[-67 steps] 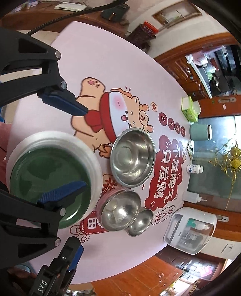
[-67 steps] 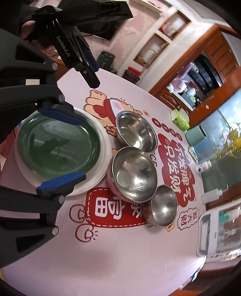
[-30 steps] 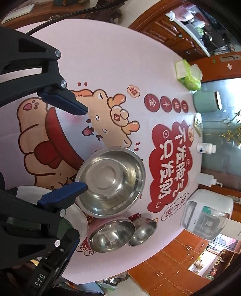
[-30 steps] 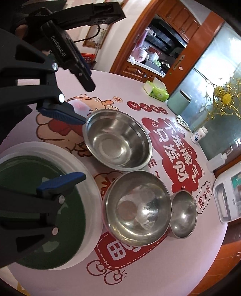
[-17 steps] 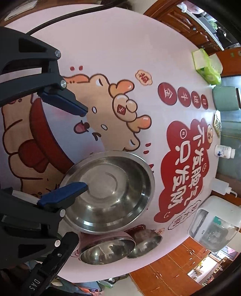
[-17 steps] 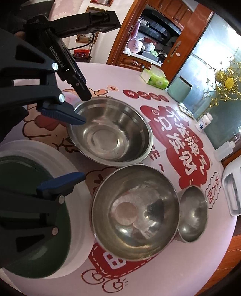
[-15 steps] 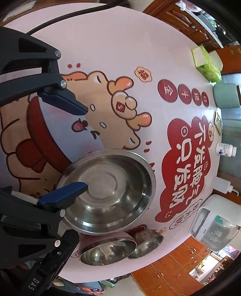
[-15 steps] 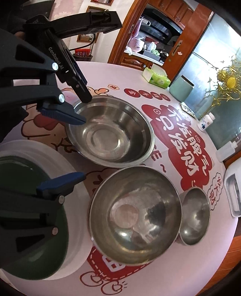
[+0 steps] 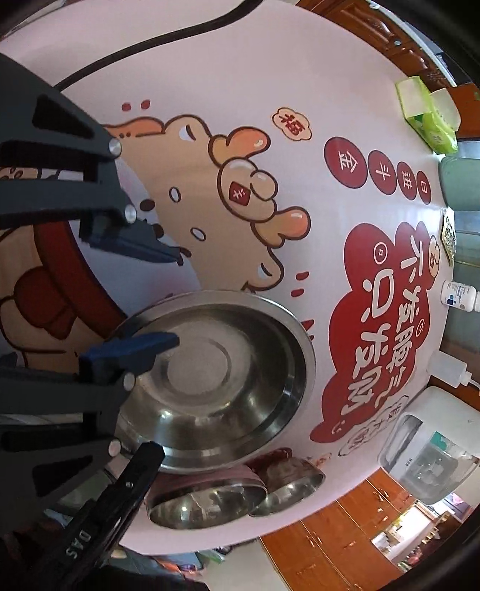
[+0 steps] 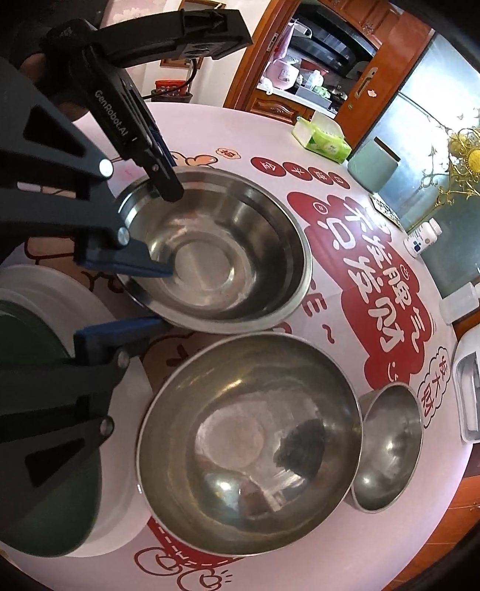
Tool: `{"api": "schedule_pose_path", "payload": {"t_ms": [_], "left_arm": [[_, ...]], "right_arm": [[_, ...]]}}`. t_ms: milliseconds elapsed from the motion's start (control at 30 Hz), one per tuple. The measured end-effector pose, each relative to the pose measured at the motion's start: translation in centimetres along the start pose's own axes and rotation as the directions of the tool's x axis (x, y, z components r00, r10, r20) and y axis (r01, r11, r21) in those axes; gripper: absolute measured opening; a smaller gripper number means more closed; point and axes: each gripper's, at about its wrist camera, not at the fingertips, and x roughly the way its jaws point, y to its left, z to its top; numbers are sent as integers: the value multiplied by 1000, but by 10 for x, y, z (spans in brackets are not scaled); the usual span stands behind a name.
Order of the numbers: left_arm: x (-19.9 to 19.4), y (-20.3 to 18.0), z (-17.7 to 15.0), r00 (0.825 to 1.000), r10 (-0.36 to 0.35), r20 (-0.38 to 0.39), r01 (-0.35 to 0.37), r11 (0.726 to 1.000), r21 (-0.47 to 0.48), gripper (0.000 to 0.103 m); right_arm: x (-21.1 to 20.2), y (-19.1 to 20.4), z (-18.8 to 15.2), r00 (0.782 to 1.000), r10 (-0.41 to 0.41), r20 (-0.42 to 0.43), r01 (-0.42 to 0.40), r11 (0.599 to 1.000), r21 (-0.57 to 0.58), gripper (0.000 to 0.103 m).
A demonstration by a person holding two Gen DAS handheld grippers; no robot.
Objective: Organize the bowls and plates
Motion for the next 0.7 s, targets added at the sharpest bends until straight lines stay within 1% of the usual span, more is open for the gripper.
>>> {"api": "schedule_pose_path", "payload": {"t_ms": [100, 167, 200, 333, 700], "left_arm": [[0, -3, 0, 1000, -3, 5, 3, 1000, 12, 26], [0, -5, 0, 1000, -14, 5, 14, 1000, 21, 18], [0, -7, 0, 1000, -13, 5, 12, 1000, 28, 18], [-1, -10, 0, 1000, 1, 4, -1, 999, 39, 17], [-8, -8, -3, 1000, 7, 7, -7, 999, 42, 17]], "right_arm": [[0, 0, 1, 1000, 1, 2, -1, 1000, 0, 18], [0, -1, 1, 1000, 5, 6, -5, 1000, -2, 17], [0, 0, 0, 1000, 5, 8, -5, 1000, -3, 17], [-1, 2, -1, 1000, -8, 13, 8, 1000, -19, 17], [-6, 12, -3, 999, -17, 28, 18, 998, -60, 17]]}}
